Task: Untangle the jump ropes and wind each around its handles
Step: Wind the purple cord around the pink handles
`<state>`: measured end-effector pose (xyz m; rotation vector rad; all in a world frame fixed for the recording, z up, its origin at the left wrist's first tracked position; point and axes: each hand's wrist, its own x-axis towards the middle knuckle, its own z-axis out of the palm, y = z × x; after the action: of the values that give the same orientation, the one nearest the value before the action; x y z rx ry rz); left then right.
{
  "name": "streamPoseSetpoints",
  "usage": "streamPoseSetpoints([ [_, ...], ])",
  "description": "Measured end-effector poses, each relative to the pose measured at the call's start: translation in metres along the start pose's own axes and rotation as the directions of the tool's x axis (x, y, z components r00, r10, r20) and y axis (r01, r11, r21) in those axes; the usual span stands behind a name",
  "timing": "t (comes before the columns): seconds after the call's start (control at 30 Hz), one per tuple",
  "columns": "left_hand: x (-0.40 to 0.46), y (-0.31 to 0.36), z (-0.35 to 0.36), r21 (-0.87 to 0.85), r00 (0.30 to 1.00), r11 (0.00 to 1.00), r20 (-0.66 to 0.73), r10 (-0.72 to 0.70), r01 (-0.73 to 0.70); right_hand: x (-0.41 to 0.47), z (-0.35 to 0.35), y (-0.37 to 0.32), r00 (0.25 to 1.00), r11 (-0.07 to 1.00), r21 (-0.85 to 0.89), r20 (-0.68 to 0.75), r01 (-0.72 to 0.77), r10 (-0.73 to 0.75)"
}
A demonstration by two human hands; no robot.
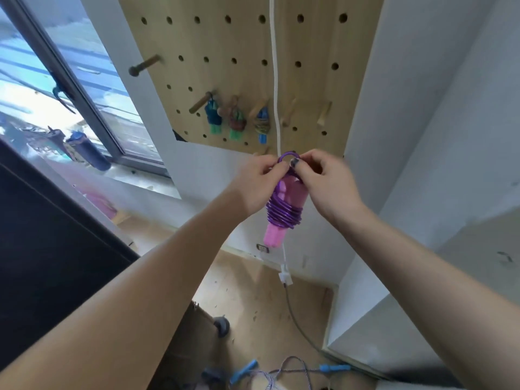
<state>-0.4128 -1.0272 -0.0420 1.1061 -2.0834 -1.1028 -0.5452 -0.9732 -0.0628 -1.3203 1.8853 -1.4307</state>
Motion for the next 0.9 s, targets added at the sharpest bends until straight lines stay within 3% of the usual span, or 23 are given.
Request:
streamPoseSetpoints([
  [0.13, 0.036, 0.007, 0.005, 0.028, 0.996, 0.996, -0.037, -0.084, 0.085, 0.035, -0.008, 0.006, 0.999, 0.998, -0.061, 0.037, -0.011, 0.013],
  [0.3, 0.071, -0.001, 0.012, 0.055, 0.991, 0.994, -0.099, -0.090, 0.095, 0.070, -0.006, 0.016, 0.996, 0.999, -0.021, 0.082, 0.040, -0.038],
  [0.6, 0.121, -0.017, 0.002, 0.125, 0.966, 0.971, -0.188, -0.177, 0.203, 0.116, 0.021, 0.017, 0.995, 0.993, -0.099, 0.069, -0.066, 0.073],
  [0.77, 0.145, -0.016, -0.003, -0.112, 0.920, 0.921, -0.088, -0.383, 0.373, 0.137, 0.034, 0.010, 0.986, 0.965, -0.219, 0.045, -0.146, 0.160],
  [0.9, 0.161, -0.016, -0.001, -0.228, 0.887, 0.872, -0.062, -0.458, 0.434, 0.147, 0.039, 0.008, 0.972, 0.955, -0.180, -0.017, -0.234, 0.235],
])
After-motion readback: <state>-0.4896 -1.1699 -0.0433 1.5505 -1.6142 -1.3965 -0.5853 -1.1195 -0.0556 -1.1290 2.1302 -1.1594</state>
